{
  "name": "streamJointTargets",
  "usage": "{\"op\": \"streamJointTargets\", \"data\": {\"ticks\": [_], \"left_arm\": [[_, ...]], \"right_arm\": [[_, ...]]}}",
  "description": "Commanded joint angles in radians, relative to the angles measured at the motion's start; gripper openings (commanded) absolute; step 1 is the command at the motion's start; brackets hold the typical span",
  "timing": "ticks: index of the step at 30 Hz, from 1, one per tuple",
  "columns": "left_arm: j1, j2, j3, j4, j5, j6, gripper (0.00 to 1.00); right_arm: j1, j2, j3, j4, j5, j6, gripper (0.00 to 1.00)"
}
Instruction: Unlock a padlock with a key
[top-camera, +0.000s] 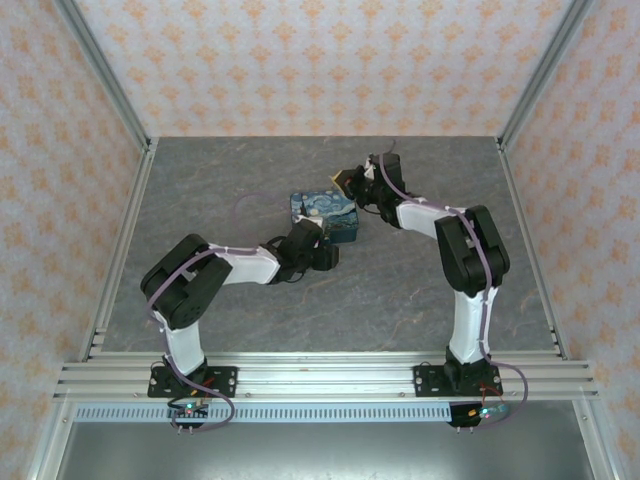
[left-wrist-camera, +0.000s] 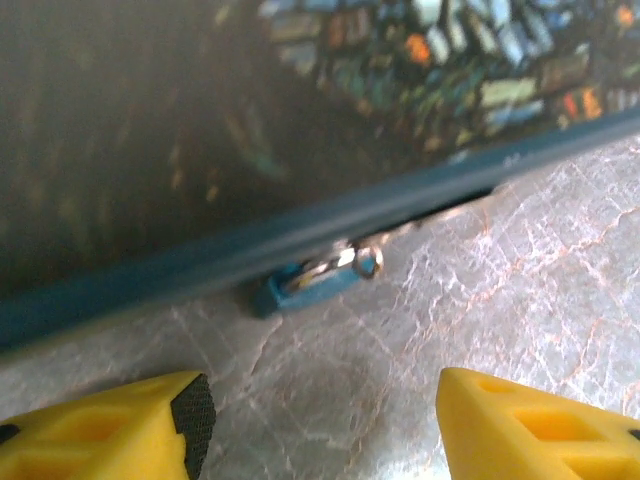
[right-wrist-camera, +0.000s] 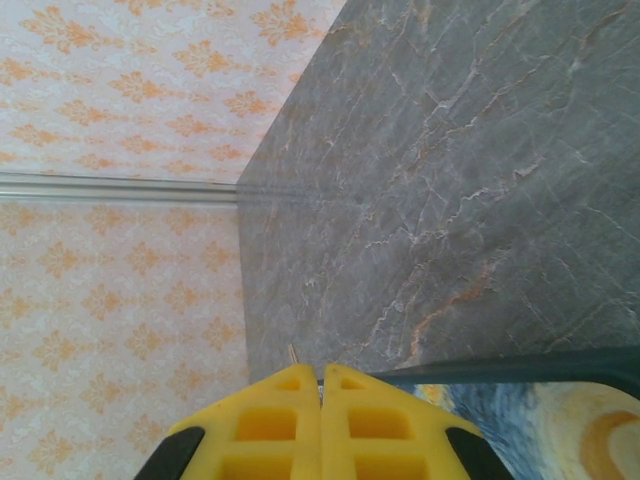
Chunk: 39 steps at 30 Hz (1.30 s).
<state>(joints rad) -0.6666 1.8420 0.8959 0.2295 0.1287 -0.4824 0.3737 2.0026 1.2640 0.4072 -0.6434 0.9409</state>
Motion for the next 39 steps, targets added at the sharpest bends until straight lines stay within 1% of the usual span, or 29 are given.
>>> {"op": "streamJointTargets", "data": {"ticks": [1,6,11,15,19,22,27,32,34,36,39], "left_arm": [[0.001,0.062,0.028,0.058,-0.073,0.052,0.62],[0.001,0.137,0.069,0.073,-0.076,0.071,0.61],[0.001,0.139,0.09,0.1,-0.017,0.062,0.6],[0.02,0.108,0.057,0.172,0.045,-0.012,0.61],[0.063,0.096,-0.002,0.296,0.113,-0.154,0.61],[0.089,0.105,-0.03,0.37,0.153,-0.234,0.6],[0.089,0.123,-0.008,0.349,0.165,-0.253,0.59],[0.071,0.126,0.035,0.228,0.083,-0.194,0.59],[0.05,0.123,0.079,0.099,-0.019,-0.157,0.59],[0.027,0.123,0.112,0.019,-0.112,-0.11,0.58],[0.013,0.139,0.143,-0.041,-0.195,-0.084,0.58]], "right_arm": [[0.016,0.033,0.039,-0.029,0.01,-0.013,0.0],[0.026,0.056,0.053,-0.059,0.001,-0.029,0.0],[0.029,0.071,0.045,-0.07,0.001,-0.043,0.0],[0.03,0.074,0.032,-0.063,0.004,-0.045,0.0],[0.03,0.077,0.02,-0.055,0.005,-0.046,0.0],[0.029,0.078,0.015,-0.051,0.005,-0.047,0.0],[0.029,0.078,0.01,-0.044,0.005,-0.043,0.0],[0.029,0.082,0.008,-0.036,0.003,-0.039,0.0],[0.029,0.082,0.002,-0.031,0.003,-0.036,0.0],[0.028,0.082,-0.002,-0.026,0.003,-0.033,0.0],[0.028,0.082,-0.01,-0.014,0.004,-0.026,0.0]]}}
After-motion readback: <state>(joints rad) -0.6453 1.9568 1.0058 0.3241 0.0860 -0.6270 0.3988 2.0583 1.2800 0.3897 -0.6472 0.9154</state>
